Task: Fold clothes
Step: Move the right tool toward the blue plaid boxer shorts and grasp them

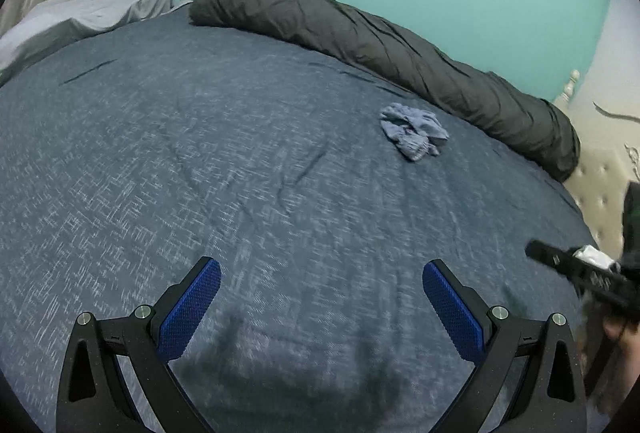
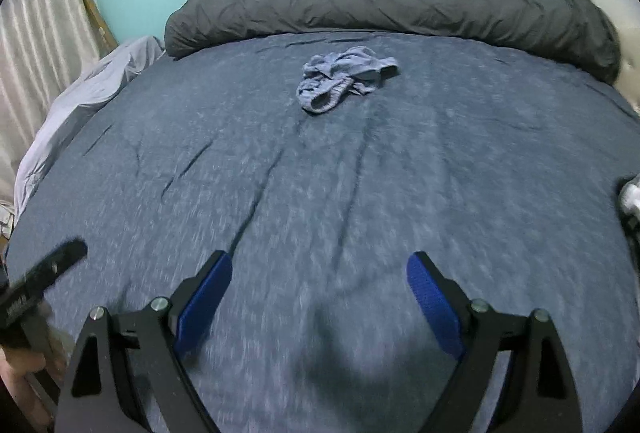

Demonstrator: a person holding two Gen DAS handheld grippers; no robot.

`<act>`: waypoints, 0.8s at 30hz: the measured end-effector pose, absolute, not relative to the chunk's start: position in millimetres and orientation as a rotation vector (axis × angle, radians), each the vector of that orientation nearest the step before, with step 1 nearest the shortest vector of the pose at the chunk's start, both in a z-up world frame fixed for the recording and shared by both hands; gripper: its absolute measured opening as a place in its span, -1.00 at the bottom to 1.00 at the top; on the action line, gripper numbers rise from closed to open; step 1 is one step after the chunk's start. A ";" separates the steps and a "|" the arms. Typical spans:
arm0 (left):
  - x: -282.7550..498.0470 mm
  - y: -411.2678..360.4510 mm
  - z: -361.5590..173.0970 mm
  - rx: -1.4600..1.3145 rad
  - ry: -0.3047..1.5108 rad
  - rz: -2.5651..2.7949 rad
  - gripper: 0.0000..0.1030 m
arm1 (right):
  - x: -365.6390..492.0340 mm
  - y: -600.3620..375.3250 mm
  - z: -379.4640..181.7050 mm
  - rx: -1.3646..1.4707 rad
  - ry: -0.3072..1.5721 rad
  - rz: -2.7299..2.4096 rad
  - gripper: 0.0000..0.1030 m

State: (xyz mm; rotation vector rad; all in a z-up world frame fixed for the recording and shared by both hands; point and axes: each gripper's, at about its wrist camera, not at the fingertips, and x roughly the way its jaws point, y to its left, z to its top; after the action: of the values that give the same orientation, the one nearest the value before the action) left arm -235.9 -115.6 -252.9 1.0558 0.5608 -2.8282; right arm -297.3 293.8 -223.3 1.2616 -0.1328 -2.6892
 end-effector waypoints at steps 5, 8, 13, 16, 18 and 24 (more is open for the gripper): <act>-246.6 -133.0 -266.6 1.055 0.609 -2.794 1.00 | -358.7 285.9 -237.4 1.252 -0.171 -2.674 0.75; -250.3 -137.8 -274.6 1.073 0.621 -2.775 1.00 | -397.5 282.3 -247.3 1.253 -0.194 -2.675 0.73; -256.4 -145.9 -287.8 1.103 0.641 -2.741 1.00 | -453.5 270.2 -261.8 1.252 -0.130 -2.681 0.32; -259.7 -150.7 -295.0 1.118 0.652 -2.723 1.00 | -481.1 263.7 -271.8 1.271 -0.127 -2.665 -0.10; -258.6 -154.2 -294.4 1.107 0.660 -2.725 1.00 | -499.2 260.2 -278.2 1.283 -0.136 -2.660 -0.11; -254.6 -161.5 -290.8 1.064 0.665 -2.735 1.00 | -538.3 249.6 -291.8 1.285 -0.137 -2.650 -0.50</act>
State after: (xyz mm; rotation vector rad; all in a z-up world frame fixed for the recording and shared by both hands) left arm -254.6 -161.5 -290.8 1.0642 0.6649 -2.7355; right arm -538.3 249.6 -291.8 1.2848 -0.1373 -2.6500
